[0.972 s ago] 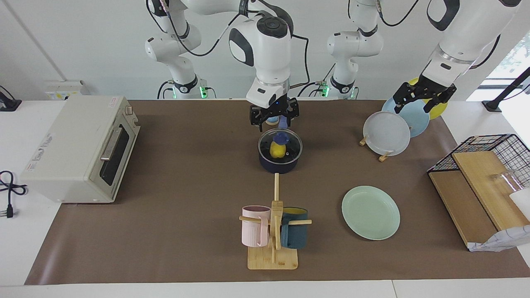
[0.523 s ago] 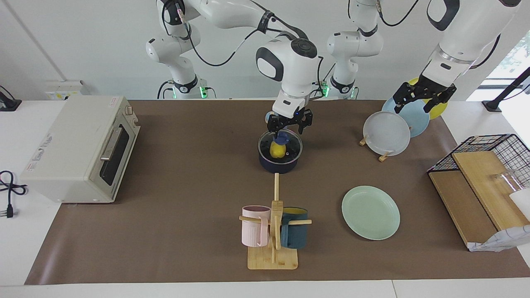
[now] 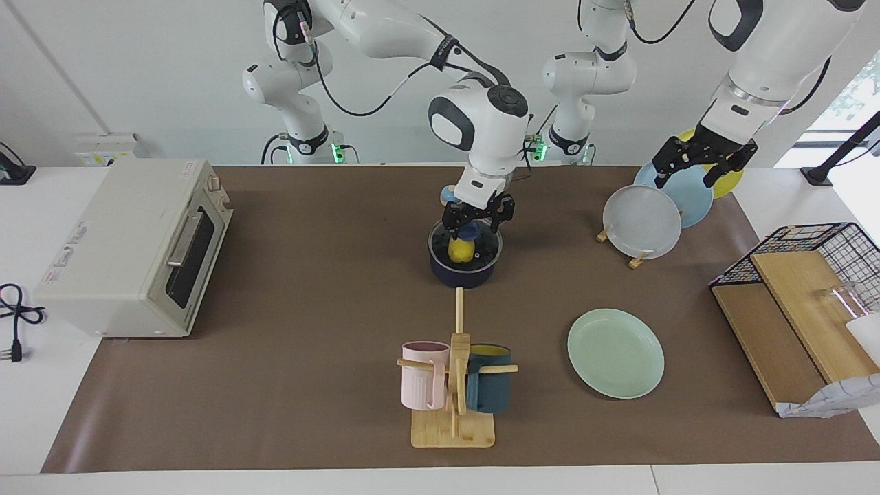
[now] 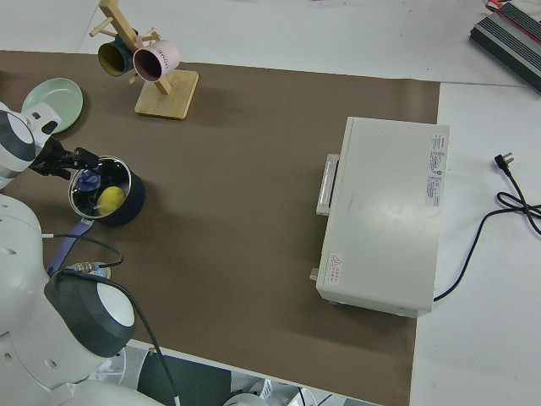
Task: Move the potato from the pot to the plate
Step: 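Lower the right gripper and grasp the glass lid knob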
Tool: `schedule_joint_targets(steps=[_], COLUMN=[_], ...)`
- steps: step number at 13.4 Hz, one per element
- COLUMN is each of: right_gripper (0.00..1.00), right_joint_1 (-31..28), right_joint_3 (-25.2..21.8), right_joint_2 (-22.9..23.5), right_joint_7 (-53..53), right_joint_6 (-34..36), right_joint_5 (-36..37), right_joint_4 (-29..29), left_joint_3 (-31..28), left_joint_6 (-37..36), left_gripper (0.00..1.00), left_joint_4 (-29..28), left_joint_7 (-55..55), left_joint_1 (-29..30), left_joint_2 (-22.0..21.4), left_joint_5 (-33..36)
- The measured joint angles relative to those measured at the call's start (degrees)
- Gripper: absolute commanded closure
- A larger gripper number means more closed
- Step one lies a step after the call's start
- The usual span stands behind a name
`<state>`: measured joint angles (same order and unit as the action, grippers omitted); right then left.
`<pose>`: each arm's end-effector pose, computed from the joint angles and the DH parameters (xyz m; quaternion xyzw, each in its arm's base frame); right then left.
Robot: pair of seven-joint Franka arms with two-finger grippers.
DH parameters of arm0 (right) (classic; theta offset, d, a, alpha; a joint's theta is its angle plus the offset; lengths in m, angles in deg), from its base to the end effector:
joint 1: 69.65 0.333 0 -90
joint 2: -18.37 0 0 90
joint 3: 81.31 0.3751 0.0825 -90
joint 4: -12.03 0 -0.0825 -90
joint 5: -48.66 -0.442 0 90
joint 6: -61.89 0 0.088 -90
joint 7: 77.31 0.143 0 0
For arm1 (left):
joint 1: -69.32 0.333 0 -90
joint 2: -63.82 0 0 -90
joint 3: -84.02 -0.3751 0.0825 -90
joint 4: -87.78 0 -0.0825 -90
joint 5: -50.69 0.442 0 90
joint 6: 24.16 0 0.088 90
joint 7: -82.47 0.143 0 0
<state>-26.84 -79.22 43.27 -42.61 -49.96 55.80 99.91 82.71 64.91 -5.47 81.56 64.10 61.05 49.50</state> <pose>0.5483 0.5238 0.3997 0.9926 0.1107 0.0259 0.0434 0.5899 -0.0430 0.6453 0.9995 -0.0262 -0.0128 0.0104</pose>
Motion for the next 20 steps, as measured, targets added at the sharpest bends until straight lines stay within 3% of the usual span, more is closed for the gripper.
schedule_joint_targets(steps=[4, 8, 20], right_gripper=[0.0, 0.18, 0.2], right_joint_1=[-0.5, -0.5, -1.4], right_joint_3=[0.0, -0.1, -0.2], right_joint_2=[-0.7, -1.0, -2.2], right_joint_7=[1.9, 2.0, 2.0], right_joint_6=[-1.0, -1.0, -0.5], right_joint_5=[0.0, 0.0, -0.3], right_joint_4=[1.8, 2.3, 2.4], left_joint_3=[0.0, 0.4, 1.3], left_joint_6=[0.0, 0.0, 0.1], left_gripper=[0.0, 0.0, 0.0], left_joint_4=[0.0, 0.0, -3.3], left_joint_7=[0.0, 0.0, -1.7], left_joint_1=[0.0, -0.1, -6.9], left_joint_2=[0.0, 0.0, -1.6], left_joint_5=[0.0, 0.0, 0.0])
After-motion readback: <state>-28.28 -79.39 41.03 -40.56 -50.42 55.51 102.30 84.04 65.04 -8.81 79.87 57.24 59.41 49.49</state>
